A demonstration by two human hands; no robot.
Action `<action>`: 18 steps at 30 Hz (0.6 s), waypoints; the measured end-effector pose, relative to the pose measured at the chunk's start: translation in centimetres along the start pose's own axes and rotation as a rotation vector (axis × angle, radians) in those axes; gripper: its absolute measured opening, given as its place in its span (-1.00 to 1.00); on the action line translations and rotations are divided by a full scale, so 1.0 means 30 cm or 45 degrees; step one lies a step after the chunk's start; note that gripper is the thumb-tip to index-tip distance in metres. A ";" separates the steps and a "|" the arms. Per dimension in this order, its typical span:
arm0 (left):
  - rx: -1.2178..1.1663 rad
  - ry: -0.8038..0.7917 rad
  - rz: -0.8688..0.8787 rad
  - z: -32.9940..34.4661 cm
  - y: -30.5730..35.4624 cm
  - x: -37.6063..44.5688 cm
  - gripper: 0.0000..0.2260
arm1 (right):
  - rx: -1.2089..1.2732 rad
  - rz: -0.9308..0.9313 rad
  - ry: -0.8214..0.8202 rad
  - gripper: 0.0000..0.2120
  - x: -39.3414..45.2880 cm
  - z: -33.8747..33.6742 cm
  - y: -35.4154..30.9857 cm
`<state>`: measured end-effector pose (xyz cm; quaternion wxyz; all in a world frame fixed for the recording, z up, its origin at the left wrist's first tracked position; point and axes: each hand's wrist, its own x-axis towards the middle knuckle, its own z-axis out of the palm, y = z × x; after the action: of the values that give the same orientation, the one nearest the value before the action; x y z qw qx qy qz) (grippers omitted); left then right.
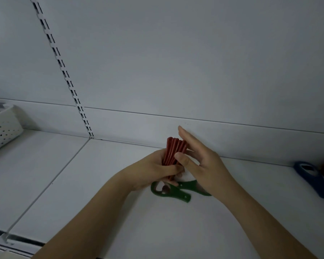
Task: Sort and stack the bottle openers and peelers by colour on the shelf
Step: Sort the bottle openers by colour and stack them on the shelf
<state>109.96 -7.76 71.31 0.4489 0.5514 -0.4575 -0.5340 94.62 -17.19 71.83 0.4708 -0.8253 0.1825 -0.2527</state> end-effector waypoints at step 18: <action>1.480 0.194 0.109 0.015 0.088 0.122 -0.66 | -1.464 0.323 -0.533 -0.78 0.140 -0.073 -0.070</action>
<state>109.48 -11.85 73.26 0.1255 0.7250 -0.6635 -0.1356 96.85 -19.92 75.62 0.0034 -0.9507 0.2897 0.1109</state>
